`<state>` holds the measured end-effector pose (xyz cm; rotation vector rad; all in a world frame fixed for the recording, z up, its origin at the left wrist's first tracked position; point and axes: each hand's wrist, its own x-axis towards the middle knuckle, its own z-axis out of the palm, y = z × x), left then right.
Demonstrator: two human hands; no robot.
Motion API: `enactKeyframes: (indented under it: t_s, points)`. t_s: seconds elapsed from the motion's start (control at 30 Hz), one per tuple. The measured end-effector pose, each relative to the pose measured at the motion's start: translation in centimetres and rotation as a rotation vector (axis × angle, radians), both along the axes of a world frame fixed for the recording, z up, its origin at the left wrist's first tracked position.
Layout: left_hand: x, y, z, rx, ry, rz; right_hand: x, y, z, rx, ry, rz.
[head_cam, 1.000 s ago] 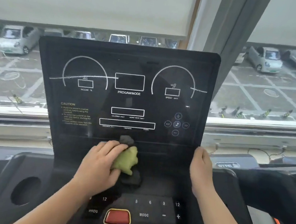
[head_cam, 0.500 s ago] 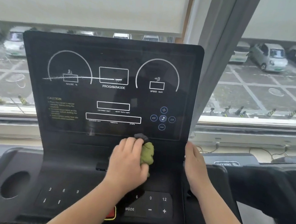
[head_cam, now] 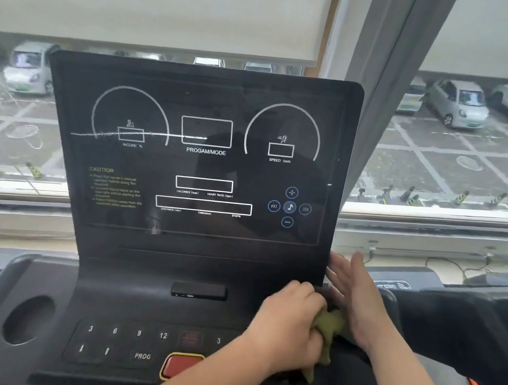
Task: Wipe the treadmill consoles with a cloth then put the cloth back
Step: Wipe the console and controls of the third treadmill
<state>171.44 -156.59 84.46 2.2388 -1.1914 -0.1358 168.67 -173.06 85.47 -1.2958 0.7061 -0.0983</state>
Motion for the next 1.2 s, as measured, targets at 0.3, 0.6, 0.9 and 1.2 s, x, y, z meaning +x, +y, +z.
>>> enactKeyframes:
  t_s: [0.3, 0.6, 0.9, 1.2]
  points:
    - [6.6, 5.4, 2.1, -0.2, -0.147, 0.56, 0.2, 1.7, 0.2, -0.069, 0.02, 0.03]
    - [4.1, -1.2, 1.2, -0.052, -0.166, 0.166, 0.5, 0.6, 1.4, -0.068, 0.067, -0.011]
    - [12.3, -4.1, 17.4, -0.399, -0.467, 0.273, 3.0, -1.0, 5.6, -0.12, -0.028, 0.001]
    - [13.3, -7.8, 13.1, -0.151, -0.706, 0.287, 2.9, 0.3, 3.5, 0.011, -0.148, -0.161]
